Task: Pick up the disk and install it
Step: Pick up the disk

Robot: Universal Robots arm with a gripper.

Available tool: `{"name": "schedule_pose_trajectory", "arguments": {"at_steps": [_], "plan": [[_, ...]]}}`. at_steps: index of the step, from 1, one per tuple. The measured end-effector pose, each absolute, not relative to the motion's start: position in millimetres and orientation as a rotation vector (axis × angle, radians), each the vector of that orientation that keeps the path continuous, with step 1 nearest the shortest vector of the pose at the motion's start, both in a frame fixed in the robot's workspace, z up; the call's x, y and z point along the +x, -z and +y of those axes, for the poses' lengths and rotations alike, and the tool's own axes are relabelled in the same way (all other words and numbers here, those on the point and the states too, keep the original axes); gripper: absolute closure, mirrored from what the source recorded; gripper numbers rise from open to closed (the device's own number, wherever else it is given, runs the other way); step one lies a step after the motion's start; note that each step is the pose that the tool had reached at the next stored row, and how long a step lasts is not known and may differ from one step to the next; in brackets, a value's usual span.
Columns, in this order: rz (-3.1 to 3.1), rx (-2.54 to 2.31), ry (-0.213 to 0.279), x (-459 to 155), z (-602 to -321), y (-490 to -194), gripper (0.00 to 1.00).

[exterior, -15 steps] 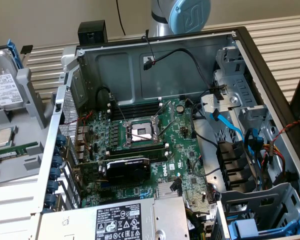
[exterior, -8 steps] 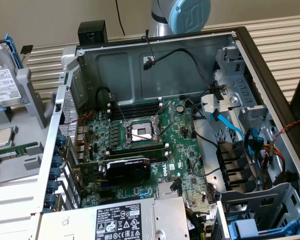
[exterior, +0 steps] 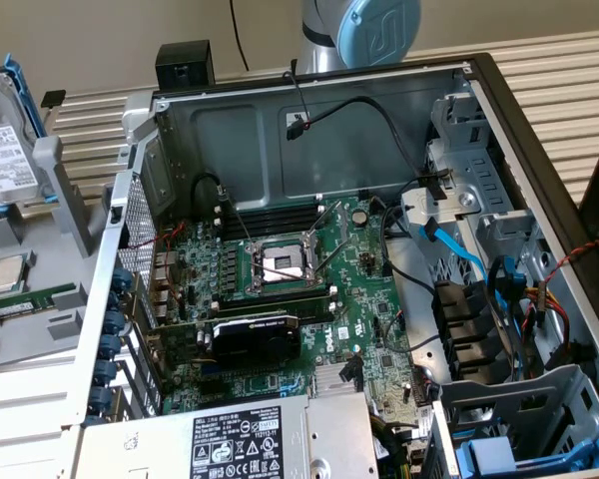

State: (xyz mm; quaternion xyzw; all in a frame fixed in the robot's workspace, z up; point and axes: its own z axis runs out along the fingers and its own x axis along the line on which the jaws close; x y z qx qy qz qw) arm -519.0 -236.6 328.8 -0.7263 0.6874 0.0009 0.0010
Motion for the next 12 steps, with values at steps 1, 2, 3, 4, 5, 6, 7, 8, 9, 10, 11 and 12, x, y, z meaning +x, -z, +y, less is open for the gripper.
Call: {"name": "schedule_pose_trajectory", "arguments": {"at_steps": [1,2,3,4,5,6,7,8,9,10,11,12], "plan": [[2.158,-2.28,-0.003,-519.0,-236.6,-331.5,0.63],[2.158,-2.28,-0.002,-519.0,-236.6,-334.2,0.63],[2.158,-2.281,-0.002,-519.0,-236.6,-336.9,0.63],[2.159,-2.281,-0.002,-519.0,-236.6,-339.8,0.63],[2.159,-2.281,-0.002,-519.0,-236.6,-342.2,0.63],[2.159,-2.281,-0.001,-519.0,-236.6,-345.0,0.63],[2.159,-2.281,-0.001,-519.0,-236.6,-348.3,0.63],[2.159,-2.281,0.0,-519.0,-236.6,-351.4,0.63],[2.16,-2.282,0.0,-519.0,-236.6,-355.4,0.63],[2.16,-2.282,0.001,-519.0,-236.6,-358.8,0.63],[2.16,-2.282,0.001,-519.0,-236.6,-362.5,0.63],[2.161,-2.282,0.002,-519.0,-236.6,-366.1,0.63]]}}
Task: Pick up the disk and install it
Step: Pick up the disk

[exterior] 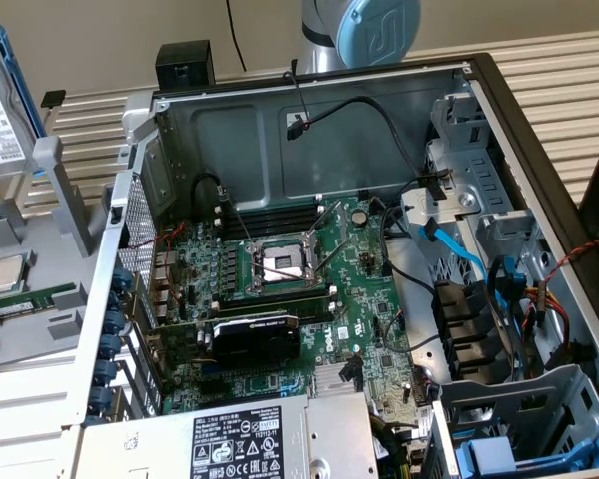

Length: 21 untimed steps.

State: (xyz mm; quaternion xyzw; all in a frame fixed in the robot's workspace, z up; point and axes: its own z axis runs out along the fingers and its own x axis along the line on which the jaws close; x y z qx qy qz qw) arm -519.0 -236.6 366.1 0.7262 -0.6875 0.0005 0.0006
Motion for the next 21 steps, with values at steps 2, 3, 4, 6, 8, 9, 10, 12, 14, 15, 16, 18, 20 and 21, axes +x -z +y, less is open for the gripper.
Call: {"name": "schedule_pose_trajectory", "arguments": {"at_steps": [2,3,4,6,8,9,10,12,14,15,16,18,20,21], "plan": [[-2.159,2.279,-0.003,-519.0,-236.5,-372.9,0.63],[-2.159,2.279,-0.004,-519.0,-236.5,-376.4,0.63],[-2.158,2.278,-0.005,-519.0,-236.6,-380.1,0.63],[-2.158,2.277,-0.008,-518.9,-236.5,-387.5,0.63],[-2.157,2.275,-0.01,-518.6,-236.6,-395.9,0.63],[-2.157,2.274,-0.011,-518.3,-236.6,-400.3,0.63],[-2.156,2.273,-0.013,-518.0,-236.6,-404.5,0.63],[-2.156,2.271,-0.015,-517.3,-236.5,-411.7,0.63],[-2.155,2.269,-0.018,-516.3,-236.6,-418.0,0.63],[-2.155,2.268,-0.019,-515.5,-236.5,-420.9,0.63],[-2.155,2.267,-0.02,-514.2,-236.5,-423.8,0.63],[-2.155,2.266,-0.022,-511.0,-236.5,-428.7,0.63],[-2.155,2.265,-0.023,-507.6,-236.5,-432.8,0.63],[-2.155,2.265,-0.024,-505.7,-236.5,-434.8,0.63]]}}
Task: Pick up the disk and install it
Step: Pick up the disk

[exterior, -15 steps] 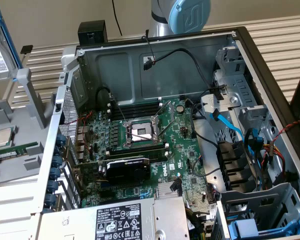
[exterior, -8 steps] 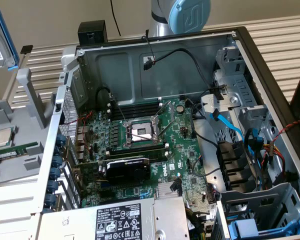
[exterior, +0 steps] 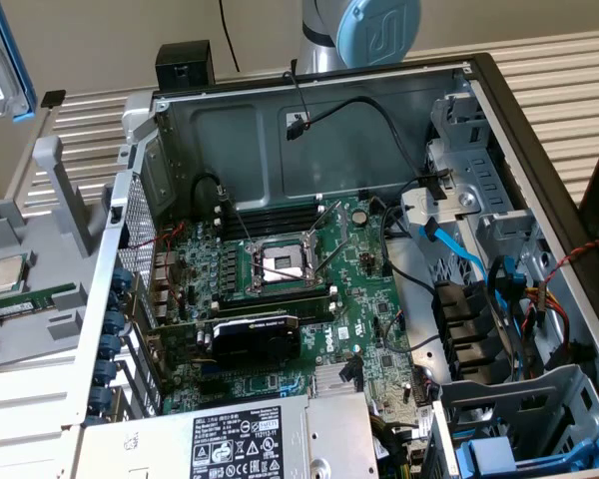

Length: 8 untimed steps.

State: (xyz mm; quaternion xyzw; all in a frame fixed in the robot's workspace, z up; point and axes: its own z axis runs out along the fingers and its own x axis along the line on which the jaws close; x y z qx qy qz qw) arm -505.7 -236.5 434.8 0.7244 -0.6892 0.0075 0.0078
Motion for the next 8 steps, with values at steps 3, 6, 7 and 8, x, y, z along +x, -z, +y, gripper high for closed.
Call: {"name": "schedule_pose_trajectory", "arguments": {"at_steps": [3,6,7,8], "plan": [[-2.154,2.264,-0.024,-499.4,-236.5,-440.8,0.63],[-2.154,2.264,-0.024,-491.7,-236.6,-446.9,0.63],[-2.154,2.264,-0.025,-489.1,-236.5,-448.7,0.63],[-2.154,2.264,-0.025,-486.7,-236.6,-450.2,0.63]]}}
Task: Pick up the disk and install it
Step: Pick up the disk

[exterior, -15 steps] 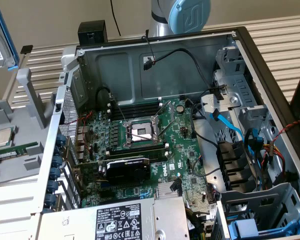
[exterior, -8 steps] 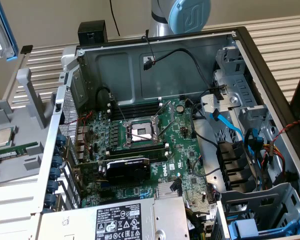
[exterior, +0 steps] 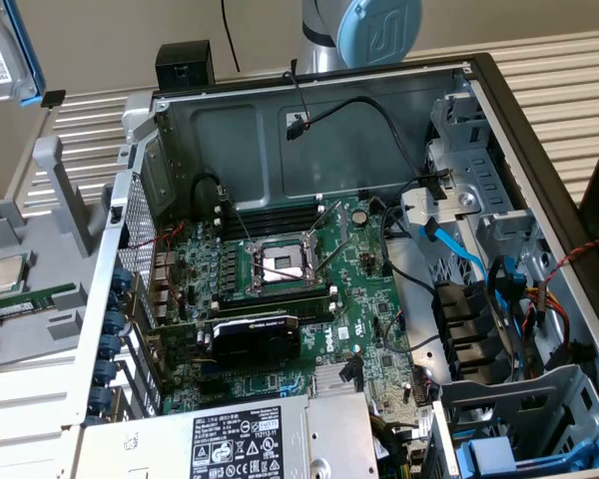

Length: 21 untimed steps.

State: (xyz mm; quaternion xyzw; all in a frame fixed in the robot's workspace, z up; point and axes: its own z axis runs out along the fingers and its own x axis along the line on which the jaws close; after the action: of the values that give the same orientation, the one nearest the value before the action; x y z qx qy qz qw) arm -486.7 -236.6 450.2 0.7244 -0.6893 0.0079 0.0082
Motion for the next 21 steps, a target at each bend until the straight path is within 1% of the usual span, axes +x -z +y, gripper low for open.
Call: {"name": "schedule_pose_trajectory", "arguments": {"at_steps": [13,21], "plan": [[-2.154,2.264,-0.025,-449.4,-236.5,-472.5,0.63],[-2.154,2.264,-0.025,-420.0,-239.3,-479.5,0.63]]}}
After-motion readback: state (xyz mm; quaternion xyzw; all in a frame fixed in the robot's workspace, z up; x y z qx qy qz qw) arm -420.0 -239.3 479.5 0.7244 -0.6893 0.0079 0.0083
